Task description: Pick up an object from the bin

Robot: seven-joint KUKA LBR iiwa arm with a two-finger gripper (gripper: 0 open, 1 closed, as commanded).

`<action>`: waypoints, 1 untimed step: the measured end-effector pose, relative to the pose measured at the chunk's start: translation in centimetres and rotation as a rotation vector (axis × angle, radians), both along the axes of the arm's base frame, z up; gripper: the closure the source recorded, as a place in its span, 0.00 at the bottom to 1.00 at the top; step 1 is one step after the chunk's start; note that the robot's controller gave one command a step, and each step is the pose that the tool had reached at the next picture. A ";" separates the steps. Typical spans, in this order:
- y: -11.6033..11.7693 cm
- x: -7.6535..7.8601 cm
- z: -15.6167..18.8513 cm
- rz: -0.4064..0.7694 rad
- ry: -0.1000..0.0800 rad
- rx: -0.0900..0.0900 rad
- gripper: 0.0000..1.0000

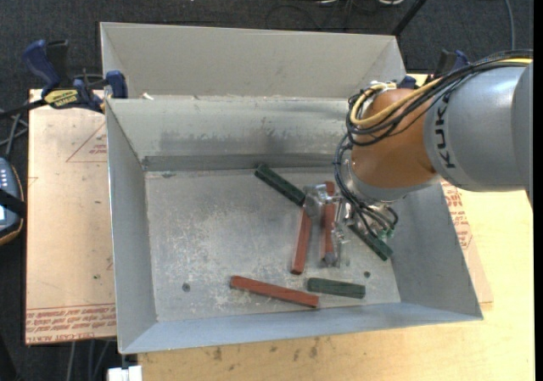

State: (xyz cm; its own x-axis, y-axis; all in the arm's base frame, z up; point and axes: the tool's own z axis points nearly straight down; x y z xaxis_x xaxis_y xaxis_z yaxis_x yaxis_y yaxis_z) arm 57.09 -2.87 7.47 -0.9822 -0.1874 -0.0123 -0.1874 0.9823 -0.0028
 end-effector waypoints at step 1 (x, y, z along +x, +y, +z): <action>3.7 4.1 0.6 0.210 0.007 0.001 1.00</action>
Offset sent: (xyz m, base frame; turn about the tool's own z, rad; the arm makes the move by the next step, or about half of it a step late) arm 0.0000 0.0000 0.0000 0.0000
